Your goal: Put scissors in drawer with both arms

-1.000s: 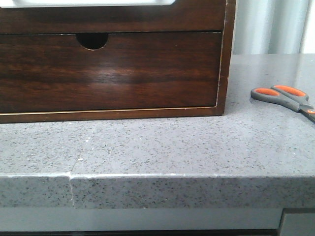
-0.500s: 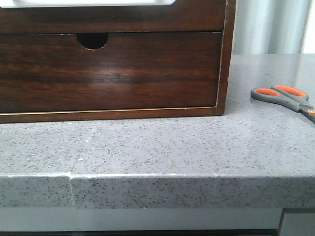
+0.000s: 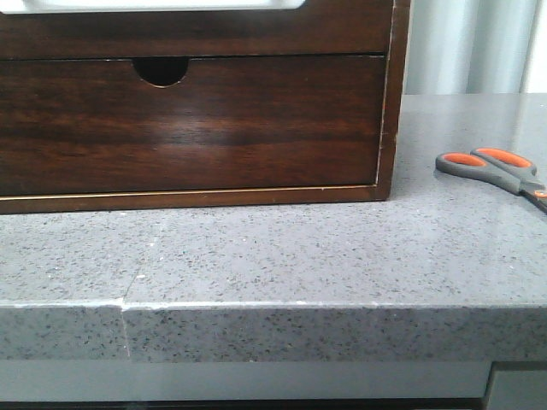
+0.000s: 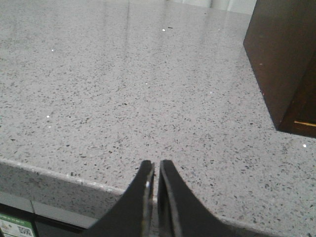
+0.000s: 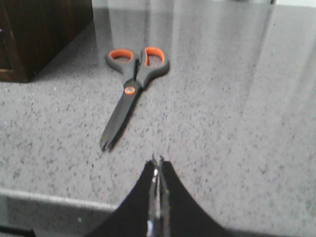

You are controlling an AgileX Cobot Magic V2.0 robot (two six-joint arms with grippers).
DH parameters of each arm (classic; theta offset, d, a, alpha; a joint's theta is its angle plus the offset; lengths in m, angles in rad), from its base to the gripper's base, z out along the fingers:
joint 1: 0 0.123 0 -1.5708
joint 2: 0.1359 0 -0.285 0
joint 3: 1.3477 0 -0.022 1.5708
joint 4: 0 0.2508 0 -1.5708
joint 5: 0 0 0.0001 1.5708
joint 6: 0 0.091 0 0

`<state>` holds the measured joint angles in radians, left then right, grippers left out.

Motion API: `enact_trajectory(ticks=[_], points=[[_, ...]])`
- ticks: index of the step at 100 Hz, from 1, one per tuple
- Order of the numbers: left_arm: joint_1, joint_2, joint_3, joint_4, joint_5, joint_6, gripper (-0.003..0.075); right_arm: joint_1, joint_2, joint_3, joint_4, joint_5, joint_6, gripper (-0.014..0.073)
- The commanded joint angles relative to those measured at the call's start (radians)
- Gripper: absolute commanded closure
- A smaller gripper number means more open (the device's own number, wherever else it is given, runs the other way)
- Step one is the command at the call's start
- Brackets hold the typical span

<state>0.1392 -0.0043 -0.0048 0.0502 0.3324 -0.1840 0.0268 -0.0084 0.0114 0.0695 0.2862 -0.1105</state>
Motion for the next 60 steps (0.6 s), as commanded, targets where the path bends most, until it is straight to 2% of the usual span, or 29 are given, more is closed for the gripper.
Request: enact_trajectory(ticks=[1, 8, 18, 26, 39, 50, 60], points=[[0.002, -0.034, 0.021, -0.004, -0.067, -0.008, 0.074, 0.002, -0.028, 0.033, 0.011, -0.175, 0.002, 0.064], [0.002, -0.034, 0.021, -0.143, -0.157, -0.008, 0.074, 0.002, -0.028, 0.033, 0.099, -0.293, 0.009, 0.064], [0.002, -0.034, 0.021, -0.612, -0.277, -0.008, 0.074, 0.002, -0.028, 0.031, 0.346, -0.419, 0.017, 0.064], [0.002, -0.034, 0.021, -0.904, -0.322, -0.008, 0.074, 0.002, -0.028, 0.016, 0.572, -0.424, 0.023, 0.064], [0.002, -0.034, 0.021, -1.265, -0.332, -0.008, 0.074, 0.002, -0.028, 0.014, 0.679, -0.404, 0.023, 0.064], [0.002, -0.034, 0.011, -1.404, -0.308, -0.008, 0.074, 0.002, -0.028, -0.003, 0.681, -0.367, 0.023, 0.064], [0.002, -0.032, -0.029, -1.385, -0.131, 0.043, 0.074, 0.002, -0.028, -0.065, 0.681, -0.286, 0.023, 0.064]])
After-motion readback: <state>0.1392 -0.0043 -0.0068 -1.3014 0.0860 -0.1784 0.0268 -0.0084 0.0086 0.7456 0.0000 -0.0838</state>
